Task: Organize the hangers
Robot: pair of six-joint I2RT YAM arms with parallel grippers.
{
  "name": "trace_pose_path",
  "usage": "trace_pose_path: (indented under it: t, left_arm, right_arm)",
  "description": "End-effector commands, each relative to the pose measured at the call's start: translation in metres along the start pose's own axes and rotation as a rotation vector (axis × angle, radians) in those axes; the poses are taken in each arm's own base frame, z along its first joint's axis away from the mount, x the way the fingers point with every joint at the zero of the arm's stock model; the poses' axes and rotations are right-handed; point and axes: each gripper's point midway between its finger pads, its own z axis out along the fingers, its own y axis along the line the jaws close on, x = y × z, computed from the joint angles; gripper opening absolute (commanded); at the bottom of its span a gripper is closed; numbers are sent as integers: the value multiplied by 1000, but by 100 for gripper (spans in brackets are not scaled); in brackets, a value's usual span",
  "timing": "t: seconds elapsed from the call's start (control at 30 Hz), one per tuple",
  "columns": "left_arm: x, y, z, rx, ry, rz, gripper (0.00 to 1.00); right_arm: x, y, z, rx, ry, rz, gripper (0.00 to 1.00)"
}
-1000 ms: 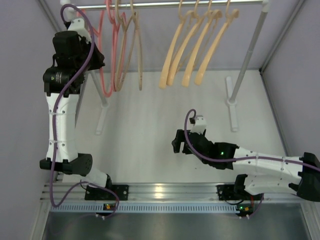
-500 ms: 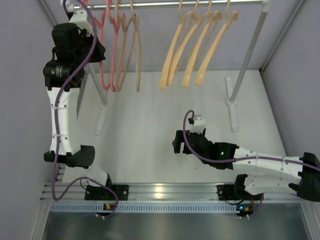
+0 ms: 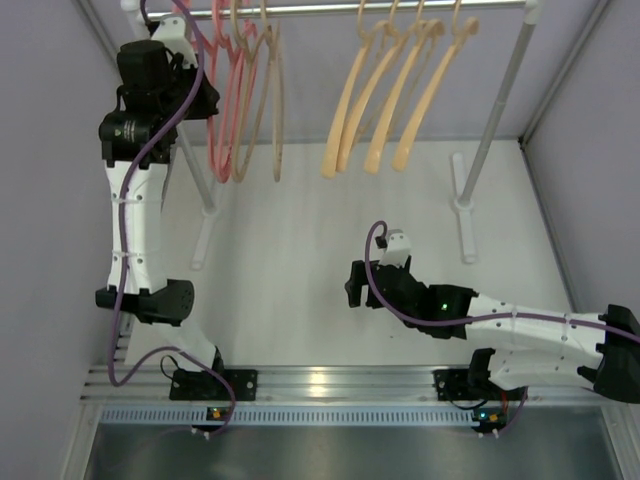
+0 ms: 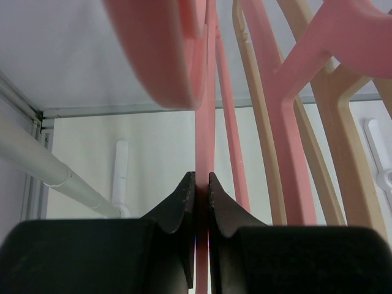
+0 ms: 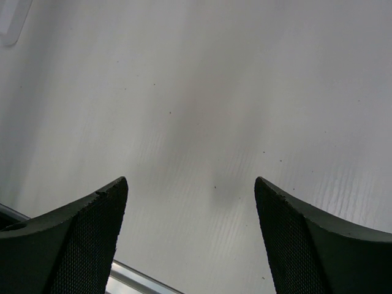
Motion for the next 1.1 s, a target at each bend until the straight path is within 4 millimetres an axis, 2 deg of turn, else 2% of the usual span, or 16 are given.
trace_pose_path:
  t: [0.0, 0.47, 1.07]
  left_arm:
    - [-37, -7, -4, 40, -134, 22, 0]
    - [-49, -19, 4, 108, -181, 34, 0]
    - [-35, -29, 29, 165, -139, 48, 0]
  right_arm:
    - [-23, 12, -8, -32, -66, 23, 81]
    - [-21, 13, -5, -24, -62, 19, 81]
    - [-18, 13, -1, -16, -53, 12, 81]
